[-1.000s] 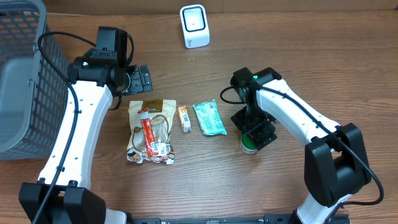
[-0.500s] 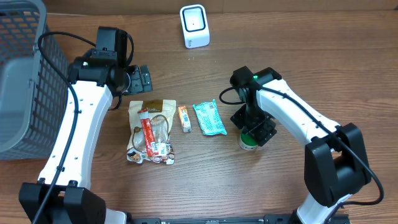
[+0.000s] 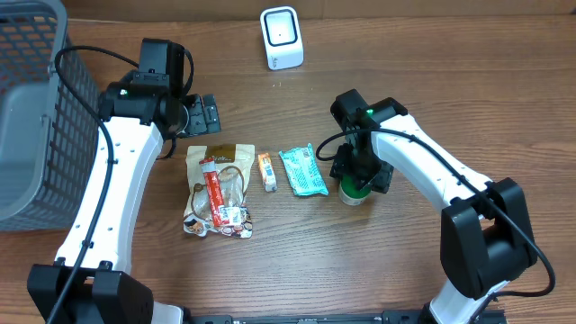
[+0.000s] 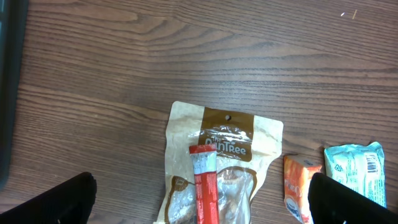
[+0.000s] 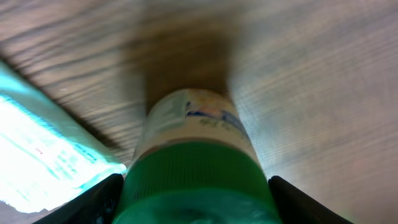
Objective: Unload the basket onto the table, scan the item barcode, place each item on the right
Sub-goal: 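Lower the right gripper over the green-lidded jar and grasp it, then lift the jar off the table with the right gripper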
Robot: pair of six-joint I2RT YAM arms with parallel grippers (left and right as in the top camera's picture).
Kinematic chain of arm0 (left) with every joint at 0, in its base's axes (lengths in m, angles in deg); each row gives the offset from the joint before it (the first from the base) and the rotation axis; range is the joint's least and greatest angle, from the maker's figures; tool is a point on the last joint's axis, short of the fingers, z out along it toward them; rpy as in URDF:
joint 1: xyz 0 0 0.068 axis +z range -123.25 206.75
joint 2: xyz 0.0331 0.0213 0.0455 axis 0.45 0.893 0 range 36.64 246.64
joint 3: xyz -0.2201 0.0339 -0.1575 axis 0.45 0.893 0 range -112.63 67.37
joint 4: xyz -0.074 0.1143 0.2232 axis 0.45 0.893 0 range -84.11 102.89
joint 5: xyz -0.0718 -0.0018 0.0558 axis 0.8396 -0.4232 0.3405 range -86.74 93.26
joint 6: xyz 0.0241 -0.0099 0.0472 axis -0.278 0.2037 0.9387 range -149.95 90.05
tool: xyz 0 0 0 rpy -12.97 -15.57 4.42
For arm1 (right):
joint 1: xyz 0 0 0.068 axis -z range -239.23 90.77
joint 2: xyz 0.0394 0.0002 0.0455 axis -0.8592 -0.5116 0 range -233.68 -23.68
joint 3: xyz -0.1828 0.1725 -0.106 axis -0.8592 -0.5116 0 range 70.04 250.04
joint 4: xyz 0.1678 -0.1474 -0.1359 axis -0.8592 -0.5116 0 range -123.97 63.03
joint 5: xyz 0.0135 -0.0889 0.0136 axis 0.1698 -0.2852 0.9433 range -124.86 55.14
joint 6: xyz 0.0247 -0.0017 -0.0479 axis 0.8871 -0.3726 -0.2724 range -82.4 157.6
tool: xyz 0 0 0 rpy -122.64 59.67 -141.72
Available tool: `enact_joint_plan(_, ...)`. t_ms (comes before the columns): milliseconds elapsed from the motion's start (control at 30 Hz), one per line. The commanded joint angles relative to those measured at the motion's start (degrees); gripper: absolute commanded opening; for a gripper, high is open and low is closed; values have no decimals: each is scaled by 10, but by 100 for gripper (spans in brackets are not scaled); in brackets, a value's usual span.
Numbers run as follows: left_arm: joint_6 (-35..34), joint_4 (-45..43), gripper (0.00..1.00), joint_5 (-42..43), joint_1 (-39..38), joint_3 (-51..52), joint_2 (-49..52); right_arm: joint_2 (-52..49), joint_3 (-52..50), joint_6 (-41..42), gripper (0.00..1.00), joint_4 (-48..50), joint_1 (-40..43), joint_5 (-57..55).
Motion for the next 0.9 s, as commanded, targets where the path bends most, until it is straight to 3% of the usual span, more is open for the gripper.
enact_joint_plan(0,-8,-1,100,3,-4,-10,3,0,-3,-119,74,17,-1,-18)
enact_joint_plan(400,-8,-1,100,3,-4,-10,3,0,-2,-135,74,45,-1,-21)
enact_joint_plan(700,-8,-1,100,3,-4,-10,3,0,37,-133,99,-4,-1,-1)
enact_joint_plan(867,-8,0,100,3,-4,-10,3,0,37,-118,100,-37,-1,0)
